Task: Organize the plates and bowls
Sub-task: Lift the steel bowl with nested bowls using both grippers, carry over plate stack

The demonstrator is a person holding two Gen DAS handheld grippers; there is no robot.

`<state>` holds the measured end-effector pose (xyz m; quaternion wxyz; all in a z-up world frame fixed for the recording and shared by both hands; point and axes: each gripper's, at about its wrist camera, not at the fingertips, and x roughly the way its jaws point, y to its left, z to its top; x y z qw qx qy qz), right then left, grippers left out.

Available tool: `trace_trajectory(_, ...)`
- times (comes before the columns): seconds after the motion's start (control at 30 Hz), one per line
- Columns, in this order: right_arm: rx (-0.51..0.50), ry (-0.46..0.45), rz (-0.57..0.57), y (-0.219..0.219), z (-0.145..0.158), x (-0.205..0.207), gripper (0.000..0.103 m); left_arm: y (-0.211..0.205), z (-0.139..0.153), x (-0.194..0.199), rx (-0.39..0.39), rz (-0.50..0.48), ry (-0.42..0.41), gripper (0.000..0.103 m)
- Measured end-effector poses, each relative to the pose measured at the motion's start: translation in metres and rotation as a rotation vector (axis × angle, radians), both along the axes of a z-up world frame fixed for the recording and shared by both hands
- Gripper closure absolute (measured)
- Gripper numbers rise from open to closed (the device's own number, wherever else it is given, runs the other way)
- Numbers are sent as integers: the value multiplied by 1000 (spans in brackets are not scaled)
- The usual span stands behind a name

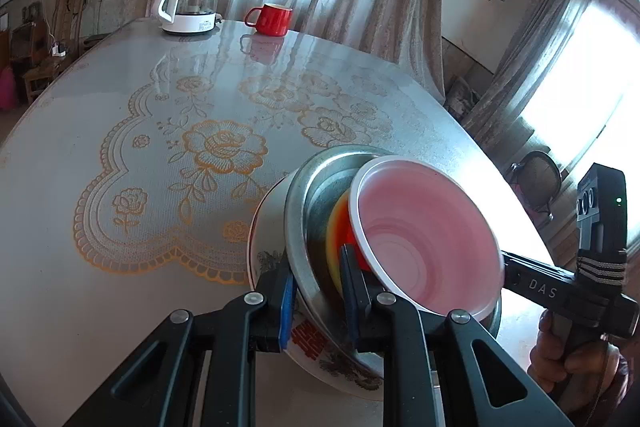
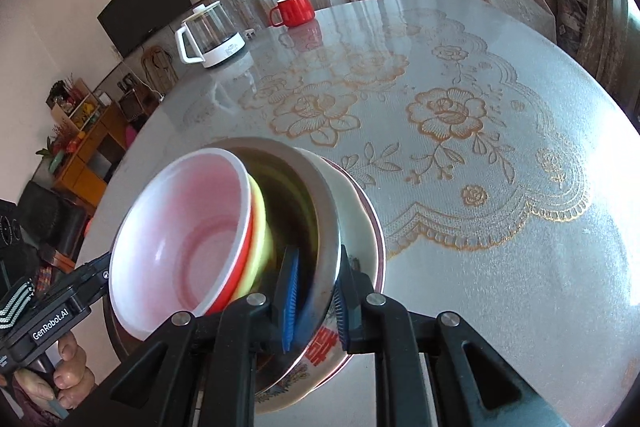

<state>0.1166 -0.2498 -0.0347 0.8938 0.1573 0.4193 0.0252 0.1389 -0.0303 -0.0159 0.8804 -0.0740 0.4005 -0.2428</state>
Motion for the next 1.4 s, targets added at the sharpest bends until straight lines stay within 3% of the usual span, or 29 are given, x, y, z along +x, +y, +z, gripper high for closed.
trace_trajectory(0.4, -13, -1, 1, 3, 3, -1, 88, -3, 0, -4, 29, 11, -4, 82)
trace_trajectory(0.9, 44, -7, 5, 2, 4, -9, 81, -4, 2, -9, 57, 31, -17, 80)
trace_trajectory(1.3, 67, -25, -4, 1, 8, -26, 83, -1, 2, -14, 54, 40, -35, 79)
trace_trajectory(1.4, 32, -36, -12, 7, 8, -27, 85, -2, 3, -17, 60, 45, -47, 79)
